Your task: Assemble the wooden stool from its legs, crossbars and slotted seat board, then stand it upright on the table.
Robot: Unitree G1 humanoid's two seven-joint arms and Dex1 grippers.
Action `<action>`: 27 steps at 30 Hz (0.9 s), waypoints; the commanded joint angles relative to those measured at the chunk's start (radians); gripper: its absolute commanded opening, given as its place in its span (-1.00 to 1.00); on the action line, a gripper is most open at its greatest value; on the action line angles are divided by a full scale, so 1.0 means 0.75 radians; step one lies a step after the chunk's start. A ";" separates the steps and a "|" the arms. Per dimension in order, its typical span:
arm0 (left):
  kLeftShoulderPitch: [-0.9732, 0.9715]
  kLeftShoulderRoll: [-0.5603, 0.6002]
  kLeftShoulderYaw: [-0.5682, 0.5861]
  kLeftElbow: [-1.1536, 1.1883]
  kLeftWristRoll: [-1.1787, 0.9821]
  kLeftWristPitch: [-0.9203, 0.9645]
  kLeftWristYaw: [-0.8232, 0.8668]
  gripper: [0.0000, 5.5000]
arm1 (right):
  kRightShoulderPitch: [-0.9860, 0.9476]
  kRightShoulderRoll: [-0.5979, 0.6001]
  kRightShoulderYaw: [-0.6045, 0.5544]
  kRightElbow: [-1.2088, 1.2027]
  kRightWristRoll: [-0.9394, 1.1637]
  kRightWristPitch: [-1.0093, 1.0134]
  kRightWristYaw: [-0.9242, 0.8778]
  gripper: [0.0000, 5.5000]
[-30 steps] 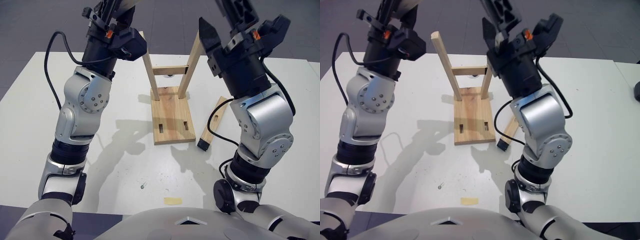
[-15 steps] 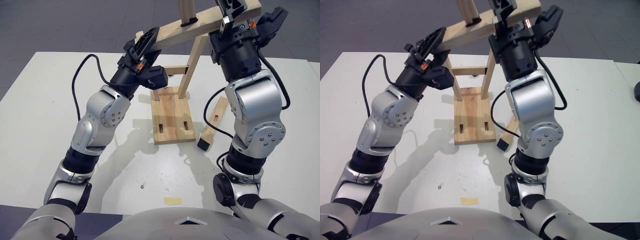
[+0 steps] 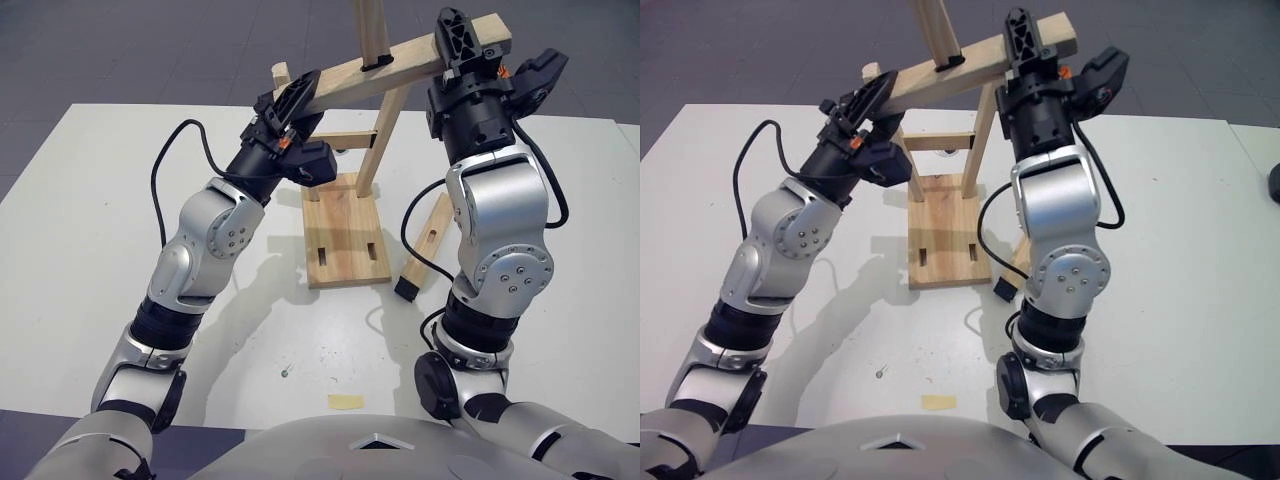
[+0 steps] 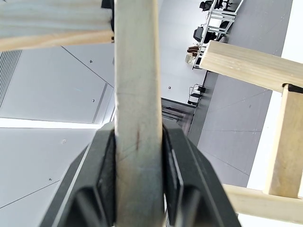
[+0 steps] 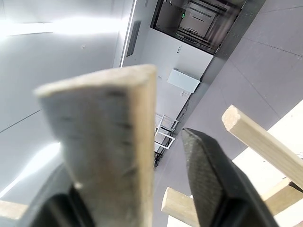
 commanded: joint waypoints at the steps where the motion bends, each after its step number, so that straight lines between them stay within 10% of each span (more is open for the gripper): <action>1: -0.012 0.012 -0.004 0.014 0.039 -0.020 0.001 -0.62 | -0.002 0.014 -0.027 0.011 -0.058 -0.016 -0.048 -0.41; 16: 0.031 0.025 0.052 0.012 0.015 -0.031 -0.002 0.21 | 0.015 -0.002 -0.088 0.017 -0.137 -0.023 -0.062 -0.63; 27: 0.226 0.063 0.351 -0.112 -0.329 -0.094 0.008 0.88 | 0.269 -0.411 -0.313 -0.085 -0.094 0.155 0.168 -0.63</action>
